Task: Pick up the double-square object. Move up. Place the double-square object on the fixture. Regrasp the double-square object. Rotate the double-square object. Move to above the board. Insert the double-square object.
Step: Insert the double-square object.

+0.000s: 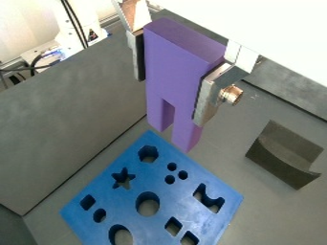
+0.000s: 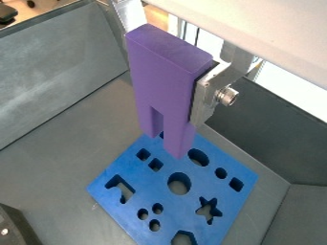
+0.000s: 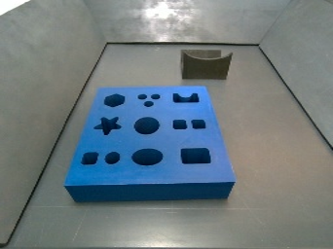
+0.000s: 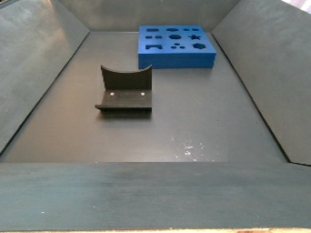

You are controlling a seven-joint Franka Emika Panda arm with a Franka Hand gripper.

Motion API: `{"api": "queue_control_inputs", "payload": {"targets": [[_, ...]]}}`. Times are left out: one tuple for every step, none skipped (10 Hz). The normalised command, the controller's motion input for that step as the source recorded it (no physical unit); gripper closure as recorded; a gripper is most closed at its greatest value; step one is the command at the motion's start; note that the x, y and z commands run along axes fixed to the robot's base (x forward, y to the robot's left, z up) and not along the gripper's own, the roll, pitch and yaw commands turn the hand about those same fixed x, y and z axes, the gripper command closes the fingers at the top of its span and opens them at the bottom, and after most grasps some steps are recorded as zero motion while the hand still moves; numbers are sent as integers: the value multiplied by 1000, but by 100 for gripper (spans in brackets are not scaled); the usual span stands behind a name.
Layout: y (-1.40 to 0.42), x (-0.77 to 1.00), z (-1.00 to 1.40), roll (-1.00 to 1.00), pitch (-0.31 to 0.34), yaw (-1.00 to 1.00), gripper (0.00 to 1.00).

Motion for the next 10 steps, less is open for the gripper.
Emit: {"api": "queue_control_inputs", "payload": {"targets": [[0,71,-177,3,-51,151,100],[0,106,-214,0,-74,149,100],[0,123,-240,0,-117,114,100],[0,151,-289,0,-180,94,100],[0,209,-331,0,-189,103,100],[-20,229,-360,0,-197,120,100],[-43,309,-351,31,-177,140,100],[-20,331,-349,66,-183,143,100],[-34,323,-354,109,-166,143,100],[-60,340,-357,189,-137,154,100]]}}
